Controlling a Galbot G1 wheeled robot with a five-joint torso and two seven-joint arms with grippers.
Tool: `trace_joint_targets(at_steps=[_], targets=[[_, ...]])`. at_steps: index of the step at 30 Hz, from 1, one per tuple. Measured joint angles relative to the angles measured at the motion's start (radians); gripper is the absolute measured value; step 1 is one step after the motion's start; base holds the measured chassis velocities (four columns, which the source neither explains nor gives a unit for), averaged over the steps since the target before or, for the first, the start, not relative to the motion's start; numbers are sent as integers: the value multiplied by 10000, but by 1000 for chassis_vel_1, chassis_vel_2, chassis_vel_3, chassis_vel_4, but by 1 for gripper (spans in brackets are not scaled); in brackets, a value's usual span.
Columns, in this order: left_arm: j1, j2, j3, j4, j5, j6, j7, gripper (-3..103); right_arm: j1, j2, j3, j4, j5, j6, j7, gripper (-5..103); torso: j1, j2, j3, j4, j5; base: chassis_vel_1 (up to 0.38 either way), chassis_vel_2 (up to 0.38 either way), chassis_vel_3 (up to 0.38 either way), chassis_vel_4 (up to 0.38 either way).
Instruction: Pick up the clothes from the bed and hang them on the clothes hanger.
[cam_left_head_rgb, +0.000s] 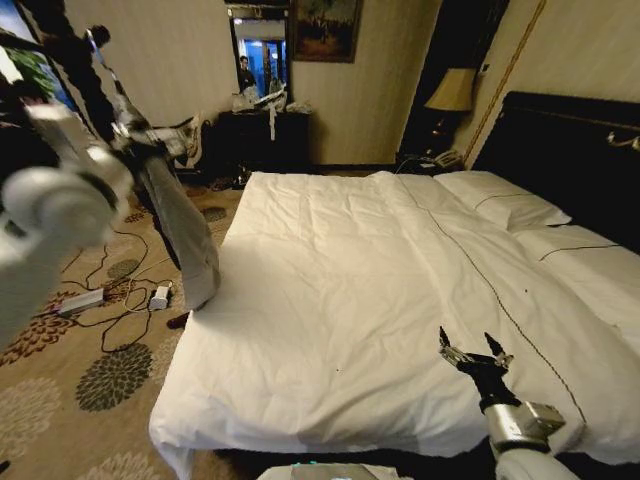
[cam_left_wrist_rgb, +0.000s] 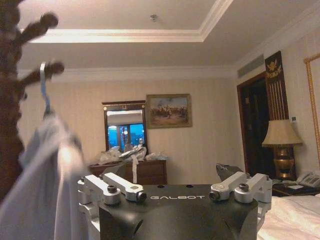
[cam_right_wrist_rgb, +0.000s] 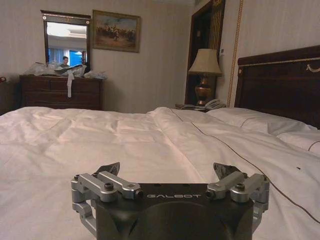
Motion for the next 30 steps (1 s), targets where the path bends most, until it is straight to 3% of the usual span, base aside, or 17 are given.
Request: trace_joint_targets(at_steps=[1,3,5,7,8,10,11,15,16,20,21,25,30], targets=[[0,0,0,0,0,0,0,100,0,0,0,0,0,0,0,100,0,0,0,0,0,0,0,0,0],[1801,-576,-1036,-510,512,-208,4,100,0,0,0,0,0,0,-1,100,2,0,0,-1,1,0,0,0,0],[3831,-1252,-1909,-900,1604,-437,202,100,0,0,1,0,0,0,0,100,2,-1,0,-4,3,0,0,0,0],[4410,-1473,-2155,-967,1991,-528,320,100,0,0,1,0,0,0,0,100,2,-1,0,-5,1,0,0,0,0],[5841,-2080,-2718,-1091,2918,-757,626,100,0,0,0,0,0,0,-1,100,1,-1,1,0,0,0,0,0,0],[7721,-2947,-3415,-1277,3965,-1084,1084,100,0,0,0,0,0,0,-1,100,1,-1,0,3,-4,0,0,0,0],[7721,-2947,-3415,-1277,3965,-1084,1084,100,0,0,0,0,0,0,-1,100,1,-1,0,3,-4,0,0,0,0],[10265,-4925,-4390,-1891,5361,-1840,1960,100,0,0,0,1,0,0,-2,100,-1,0,-1,4,4,0,0,0,0],[10265,-4925,-4390,-1891,5361,-1840,1960,100,0,0,0,1,0,0,-2,100,-1,0,-1,4,4,0,0,0,0],[11551,-6185,-4756,-2330,6791,-2761,2722,100,0,0,0,1,0,0,-1,100,1,0,0,-3,4,0,0,0,0],[11551,-6185,-4756,-2330,6791,-2761,2722,100,0,0,0,1,0,0,-1,100,1,0,0,-3,4,0,0,0,0],[13006,-7569,-4743,-2706,7851,-3702,3343,100,1,0,0,1,0,0,-1,100,0,0,0,2,3,0,0,0,0],[13660,-8417,-4680,-2677,8655,-4299,3674,100,0,0,0,0,0,0,-2,100,0,0,0,1,5,0,0,0,0]])
